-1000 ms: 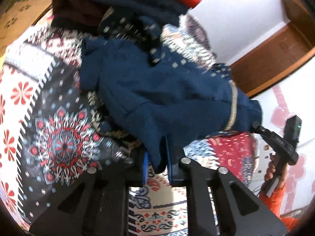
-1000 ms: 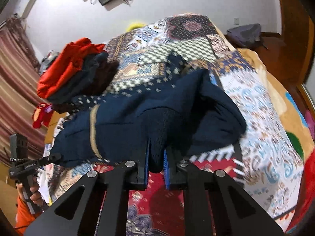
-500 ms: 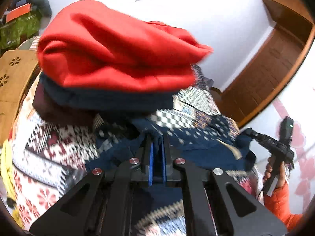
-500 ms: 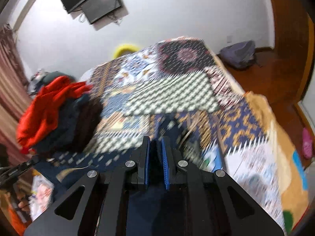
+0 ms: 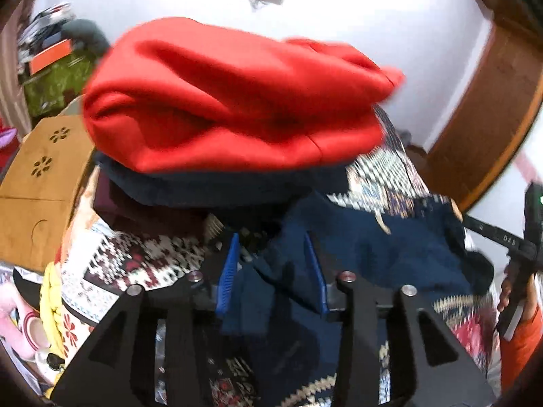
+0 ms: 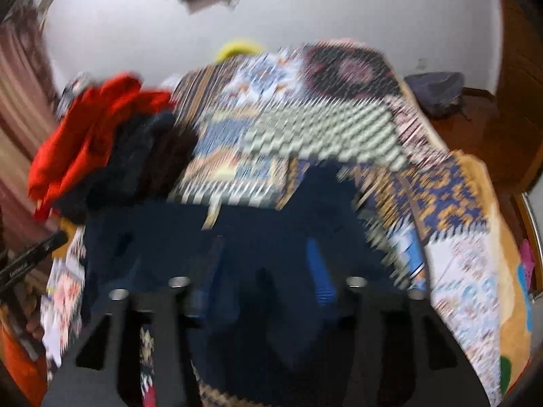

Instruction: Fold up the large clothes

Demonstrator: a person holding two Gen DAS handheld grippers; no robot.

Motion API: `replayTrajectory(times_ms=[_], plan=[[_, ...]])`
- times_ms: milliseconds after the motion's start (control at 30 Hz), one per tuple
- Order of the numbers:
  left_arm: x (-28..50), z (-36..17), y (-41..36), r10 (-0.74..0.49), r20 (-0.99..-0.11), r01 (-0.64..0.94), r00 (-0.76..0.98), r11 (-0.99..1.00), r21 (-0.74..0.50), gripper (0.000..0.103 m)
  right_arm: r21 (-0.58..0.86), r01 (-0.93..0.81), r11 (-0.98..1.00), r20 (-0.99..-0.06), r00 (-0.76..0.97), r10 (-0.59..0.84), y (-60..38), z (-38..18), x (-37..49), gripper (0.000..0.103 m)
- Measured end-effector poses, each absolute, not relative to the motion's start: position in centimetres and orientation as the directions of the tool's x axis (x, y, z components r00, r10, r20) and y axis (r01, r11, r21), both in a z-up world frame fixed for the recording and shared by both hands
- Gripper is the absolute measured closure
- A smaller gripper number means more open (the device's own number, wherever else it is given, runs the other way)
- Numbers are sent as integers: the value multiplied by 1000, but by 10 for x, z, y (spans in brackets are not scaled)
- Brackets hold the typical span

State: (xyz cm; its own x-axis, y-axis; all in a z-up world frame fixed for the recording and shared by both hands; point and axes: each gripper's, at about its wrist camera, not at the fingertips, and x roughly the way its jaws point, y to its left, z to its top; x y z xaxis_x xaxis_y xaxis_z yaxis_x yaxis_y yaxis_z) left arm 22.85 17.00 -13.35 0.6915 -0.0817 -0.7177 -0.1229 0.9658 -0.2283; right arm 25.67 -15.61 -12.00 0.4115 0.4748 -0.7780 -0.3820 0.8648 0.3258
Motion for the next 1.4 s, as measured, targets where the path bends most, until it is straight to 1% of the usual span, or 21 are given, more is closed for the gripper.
replayTrajectory(times_ms=[33,100,167,267,300,333,400,467,600,700,800,933,1033,1200,1267,1333,1400], plan=[[228,-137,163,-96,-725,-105,682,968,-228,55,324,-402,856,-792,380,478,-151,-125,252,48],[228,-148,148,-119,-744,-77,657,972,-224,51,318,-432,844,-824,314,472,-143,-137,245,48],[228,-166,133,-155,-776,-48,612,972,-232,50,291,-457,841,-859,263,440,-138,-149,236,47],[229,-195,113,-190,-825,-24,533,971,-239,44,242,-464,852,-870,285,402,-144,-152,225,39],[226,-204,110,-184,-840,-27,511,973,-230,40,241,-463,853,-868,290,403,-147,-151,223,36],[223,-211,107,-176,-849,-31,498,975,-220,40,232,-455,860,-869,301,394,-152,-148,220,34],[213,-213,104,-160,-845,-33,511,978,-205,40,205,-442,873,-875,316,365,-158,-145,217,29],[205,-210,105,-156,-842,-37,516,978,-203,40,188,-442,877,-877,327,353,-163,-143,211,27],[190,-208,109,-128,-849,-69,513,979,-189,31,175,-416,892,-877,347,333,-172,-141,206,24],[176,-212,118,-134,-856,-105,500,971,-213,30,173,-405,898,-876,354,328,-178,-138,199,23],[164,-212,131,-117,-864,-153,490,964,-217,26,153,-397,905,-880,361,308,-184,-135,193,23],[142,-214,149,-99,-875,-216,473,950,-224,26,136,-398,907,-884,364,292,-187,-129,186,23],[125,-214,161,-127,-868,-263,480,923,-281,26,138,-400,906,-884,363,295,-190,-124,178,23],[99,-221,169,-320,-809,-269,493,828,-492,25,164,-408,898,-875,361,324,-190,-117,170,23],[100,-226,166,-355,-792,-274,497,802,-532,21,169,-414,894,-868,368,335,-189,-113,168,23],[103,-227,166,-383,-772,-282,508,772,-569,15,177,-420,890,-861,372,347,-187,-111,166,23],[120,-233,160,-440,-735,-283,515,723,-631,13,180,-422,888,-859,373,352,-186,-110,165,23]])
